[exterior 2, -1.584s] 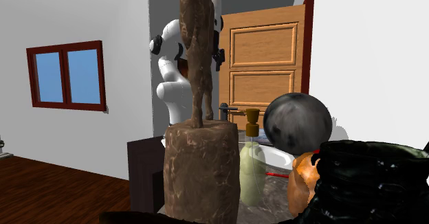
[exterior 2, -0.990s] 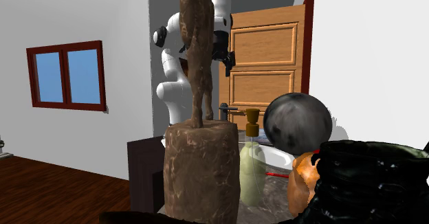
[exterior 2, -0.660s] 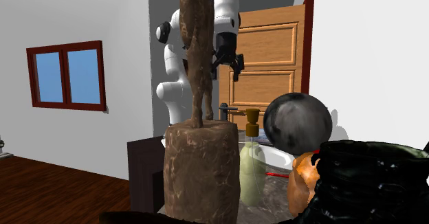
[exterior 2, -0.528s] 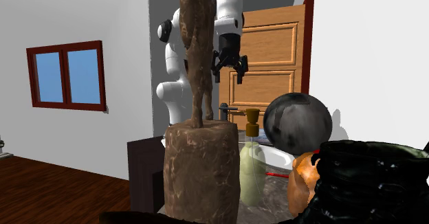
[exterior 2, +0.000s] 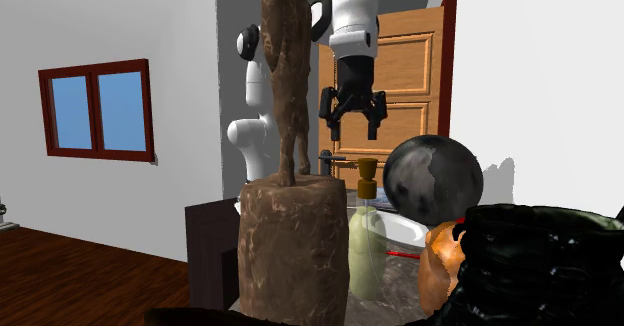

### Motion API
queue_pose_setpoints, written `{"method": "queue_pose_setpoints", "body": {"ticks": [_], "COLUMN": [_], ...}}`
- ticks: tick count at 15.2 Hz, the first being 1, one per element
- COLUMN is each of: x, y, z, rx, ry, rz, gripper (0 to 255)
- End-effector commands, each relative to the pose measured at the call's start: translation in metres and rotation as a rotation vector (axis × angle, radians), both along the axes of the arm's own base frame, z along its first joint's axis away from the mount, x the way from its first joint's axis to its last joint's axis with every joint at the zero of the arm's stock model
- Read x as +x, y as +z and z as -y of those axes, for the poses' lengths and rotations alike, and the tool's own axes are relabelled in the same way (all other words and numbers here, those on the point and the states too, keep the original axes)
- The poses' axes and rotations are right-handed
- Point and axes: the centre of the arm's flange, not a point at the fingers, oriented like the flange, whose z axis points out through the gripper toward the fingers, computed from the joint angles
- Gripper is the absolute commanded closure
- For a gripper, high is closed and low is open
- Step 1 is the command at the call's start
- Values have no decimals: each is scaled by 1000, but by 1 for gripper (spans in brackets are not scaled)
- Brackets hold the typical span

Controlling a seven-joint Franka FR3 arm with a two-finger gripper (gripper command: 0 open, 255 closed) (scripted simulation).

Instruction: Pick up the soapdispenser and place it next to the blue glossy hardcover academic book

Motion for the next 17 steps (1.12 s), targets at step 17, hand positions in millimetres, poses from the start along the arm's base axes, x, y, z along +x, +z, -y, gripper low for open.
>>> {"method": "queue_pose_setpoints", "body": {"ticks": [17], "x": [53], "y": [-64], "z": [22], "rx": [25], "ry": [-29], "rz": [-12], "gripper": [0]}}
